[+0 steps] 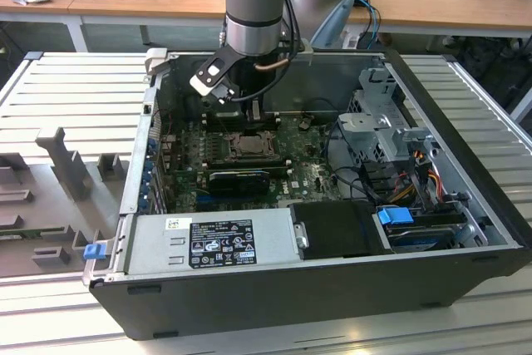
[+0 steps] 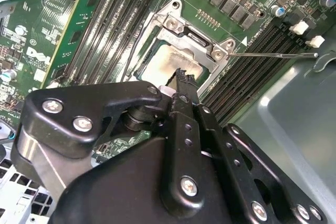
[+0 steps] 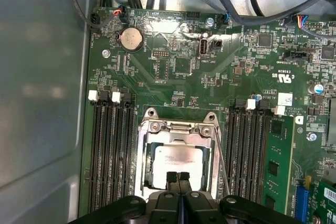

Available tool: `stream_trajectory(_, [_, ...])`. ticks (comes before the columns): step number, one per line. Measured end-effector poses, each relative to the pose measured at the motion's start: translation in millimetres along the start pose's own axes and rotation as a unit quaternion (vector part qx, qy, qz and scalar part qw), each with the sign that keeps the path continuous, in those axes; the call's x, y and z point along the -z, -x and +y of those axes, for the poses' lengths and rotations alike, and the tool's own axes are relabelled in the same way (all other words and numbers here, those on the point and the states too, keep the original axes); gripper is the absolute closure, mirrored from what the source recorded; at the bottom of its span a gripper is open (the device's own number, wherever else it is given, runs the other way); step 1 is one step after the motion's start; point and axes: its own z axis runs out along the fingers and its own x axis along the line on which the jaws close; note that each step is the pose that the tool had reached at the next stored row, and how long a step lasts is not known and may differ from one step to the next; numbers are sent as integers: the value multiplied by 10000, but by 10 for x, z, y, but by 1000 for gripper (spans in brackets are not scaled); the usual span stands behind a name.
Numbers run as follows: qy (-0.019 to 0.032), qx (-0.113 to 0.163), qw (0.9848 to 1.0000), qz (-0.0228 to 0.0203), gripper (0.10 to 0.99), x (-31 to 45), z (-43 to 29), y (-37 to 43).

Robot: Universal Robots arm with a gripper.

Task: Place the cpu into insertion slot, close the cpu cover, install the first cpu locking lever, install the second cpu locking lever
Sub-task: 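Install the first cpu locking lever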

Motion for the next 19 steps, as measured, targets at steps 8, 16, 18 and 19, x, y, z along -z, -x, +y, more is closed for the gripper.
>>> stream_trajectory(8, [0, 0, 10000, 0, 980, 75, 1, -3])
stream_trajectory(16, [0, 0, 10000, 0, 980, 305, 5, -11])
stream_trajectory(18, [0, 0, 10000, 0, 980, 370, 6, -13])
stream_trajectory(19, [-1, 0, 10000, 0, 980, 387, 6, -13])
